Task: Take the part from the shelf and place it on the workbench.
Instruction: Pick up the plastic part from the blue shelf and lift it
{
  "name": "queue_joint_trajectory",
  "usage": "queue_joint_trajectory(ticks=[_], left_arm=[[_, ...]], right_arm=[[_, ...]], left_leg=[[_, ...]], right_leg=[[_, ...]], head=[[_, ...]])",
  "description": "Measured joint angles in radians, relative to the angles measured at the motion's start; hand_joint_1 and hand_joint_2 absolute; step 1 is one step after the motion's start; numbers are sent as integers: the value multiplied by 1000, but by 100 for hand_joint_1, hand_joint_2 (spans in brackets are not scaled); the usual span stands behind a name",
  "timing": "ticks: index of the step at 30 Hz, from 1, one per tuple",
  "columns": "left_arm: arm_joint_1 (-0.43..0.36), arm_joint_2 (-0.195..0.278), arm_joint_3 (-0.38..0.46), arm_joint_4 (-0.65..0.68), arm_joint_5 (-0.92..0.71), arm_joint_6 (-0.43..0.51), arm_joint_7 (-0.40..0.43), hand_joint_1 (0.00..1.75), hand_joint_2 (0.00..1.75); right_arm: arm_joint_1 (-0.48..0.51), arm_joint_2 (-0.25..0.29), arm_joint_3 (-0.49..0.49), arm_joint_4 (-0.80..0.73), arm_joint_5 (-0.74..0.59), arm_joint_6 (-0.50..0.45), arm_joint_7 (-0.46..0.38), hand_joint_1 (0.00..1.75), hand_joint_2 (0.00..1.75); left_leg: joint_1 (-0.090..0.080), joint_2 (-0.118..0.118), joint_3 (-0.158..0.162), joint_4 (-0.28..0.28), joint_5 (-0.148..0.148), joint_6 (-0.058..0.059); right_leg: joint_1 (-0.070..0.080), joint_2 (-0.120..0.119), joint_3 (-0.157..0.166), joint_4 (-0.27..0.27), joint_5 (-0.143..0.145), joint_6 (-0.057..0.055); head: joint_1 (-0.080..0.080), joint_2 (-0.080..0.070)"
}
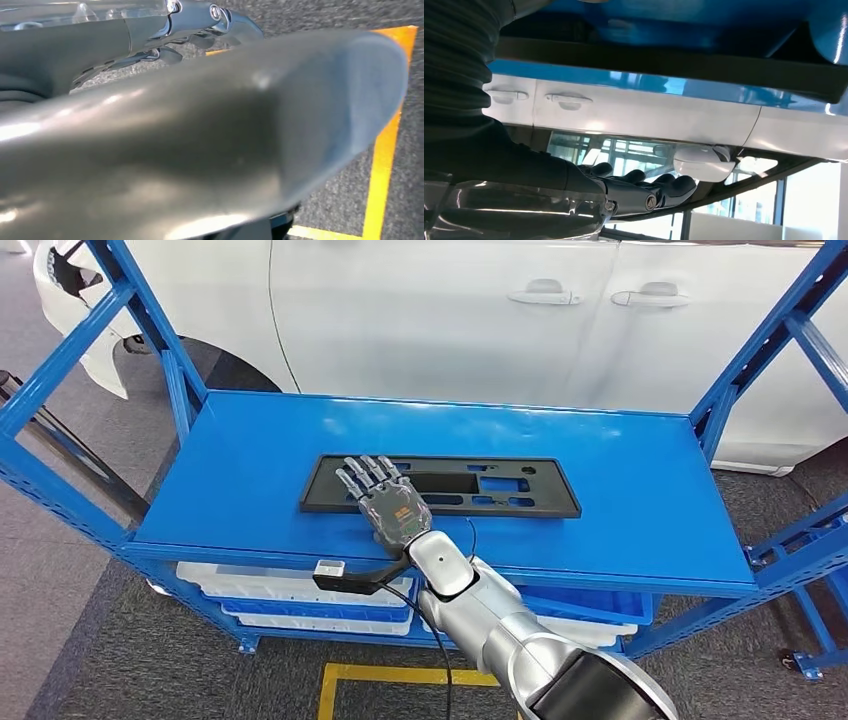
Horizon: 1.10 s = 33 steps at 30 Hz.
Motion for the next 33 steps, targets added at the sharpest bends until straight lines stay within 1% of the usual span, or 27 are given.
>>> queue_joint_trajectory(ticks=[1,2,4,6,7,9,10,11,12,14,15,16,17,18,20,21,22,24,25,26,27,28,29,30,31,32,33], left_arm=[[0,0,0,0,0,0,-1,0,0],[-1,0,0,0,0,-1,-2,0,0],[-1,0,0,0,0,-1,-4,0,0],[-1,0,0,0,0,-1,-7,0,0],[-1,0,0,0,0,-1,-9,0,0],[0,-1,0,0,0,0,-11,0,0],[0,-1,0,0,0,0,-12,0,0],[1,-1,1,0,0,1,-12,0,0],[1,-1,1,0,0,2,-12,0,0],[1,-1,2,0,0,3,-12,0,0],[0,0,3,0,0,3,-12,0,0],[0,0,3,0,-1,4,-13,0,0],[-1,0,4,0,-2,4,-15,0,0],[-1,0,5,0,-3,4,-16,0,0],[0,-1,6,0,-5,3,-18,0,0],[0,-1,6,0,-5,2,-18,0,0],[-1,-1,7,0,-6,2,-19,0,0],[-2,-1,7,0,-8,-1,-20,0,0],[-2,-1,7,0,-9,-2,-21,0,0],[-1,-1,7,0,-10,-3,-21,0,0],[-1,-1,7,0,-12,-4,-21,0,0],[-2,-1,7,0,-13,-4,-21,0,0],[-2,-1,7,0,-14,-5,-22,0,0],[-4,-1,7,0,-15,-6,-22,0,0],[-5,-1,7,0,-16,-6,-23,0,0],[-6,-1,7,0,-16,-7,-24,0,0],[-6,-1,7,0,-16,-7,-24,0,0]], right_arm=[[-1,-1,2,2,1,0,2,0,175],[-2,-2,3,5,1,0,3,0,175],[-3,-4,5,10,3,0,4,0,175],[-6,-4,5,13,3,-2,10,0,175],[-7,-4,6,14,3,-3,15,0,175],[-9,-4,7,18,6,-7,29,0,175],[-9,-4,8,22,9,-10,39,0,175],[-9,-4,9,26,14,-13,50,0,175],[-10,-4,10,29,19,-15,62,0,175],[-15,-4,12,36,28,-13,84,0,175],[-19,-4,12,40,31,-8,94,0,175],[-23,-4,12,45,33,0,103,0,175],[-27,-4,12,50,33,9,110,0,175],[-30,-4,12,55,34,22,116,33,175],[-33,-5,12,64,35,46,123,120,175],[-36,-5,12,67,36,58,127,164,175],[-39,-6,12,71,37,70,131,175,175],[-42,-10,12,81,39,96,139,175,175],[-40,-14,13,87,41,106,143,175,175],[-39,-18,13,92,43,114,146,175,175],[-38,-22,13,97,44,118,148,175,175],[-39,-25,13,101,45,121,149,175,175],[-42,-27,13,103,46,123,150,175,175],[-46,-28,13,105,47,124,151,175,175],[-50,-28,13,106,47,124,153,175,175],[-53,-29,13,106,47,124,155,175,175],[-55,-30,13,107,47,125,159,175,175]], left_leg=[[-2,0,1,1,-3,-4],[-2,0,1,2,-5,-10],[-1,1,1,3,-9,-22],[1,2,-11,37,-34,-33],[3,3,-31,84,-60,-38],[5,3,-96,221,-121,-44],[5,3,-124,274,-136,-46],[5,3,-138,296,-133,-47],[6,3,-132,275,-110,-46],[5,3,-72,140,-35,-40],[3,3,-40,72,-9,-35],[1,3,-19,27,4,-29],[-1,2,-11,10,5,-24],[-4,1,-10,7,3,-20],[0,1,-9,2,8,-8],[2,2,-7,-2,10,-1],[5,3,-6,-6,13,4],[4,4,-7,-6,13,8],[4,3,-7,-5,12,9],[3,3,-7,-4,12,9],[3,2,-7,-3,11,9],[3,2,-6,-2,10,8],[3,1,-4,-1,8,6],[1,1,-4,2,6,2],[-1,1,-4,4,4,-2],[-2,1,-5,5,3,-6],[-3,1,-5,5,2,-12]], right_leg=[[2,0,18,-40,12,-4],[4,0,24,-54,12,-7],[5,1,26,-58,12,-16],[1,0,32,-64,13,-27],[-1,0,35,-67,13,-31],[0,-1,37,-66,10,-36],[1,-1,38,-65,9,-37],[2,-1,38,-64,7,-37],[2,0,40,-63,5,-37],[2,2,47,-61,0,-33],[4,2,49,-59,-3,-30],[6,2,49,-58,-4,-26],[7,3,48,-58,-5,-21],[8,3,47,-58,-4,-16],[8,2,46,-54,-9,-5],[8,2,37,-34,-24,0],[7,1,19,7,-48,4],[3,0,-44,142,-112,11],[1,0,-75,204,-133,13],[0,0,-93,237,-136,14],[-2,0,-92,229,-119,13],[-2,0,-70,180,-87,12],[-3,0,-34,105,-49,9],[-1,0,0,33,-22,5],[0,0,24,-19,-5,2],[2,0,37,-47,1,-2],[4,0,39,-53,-2,-6]], head=[[0,0],[-1,0],[-1,0],[-1,0],[-2,0],[-2,0],[-2,0],[-2,0],[-2,0],[-2,0],[-2,0],[-1,0],[-1,0],[-1,0],[-1,0],[0,0],[1,0],[3,0],[3,0],[3,0],[3,0],[3,0],[3,0],[2,0],[2,0],[2,0],[2,0]])
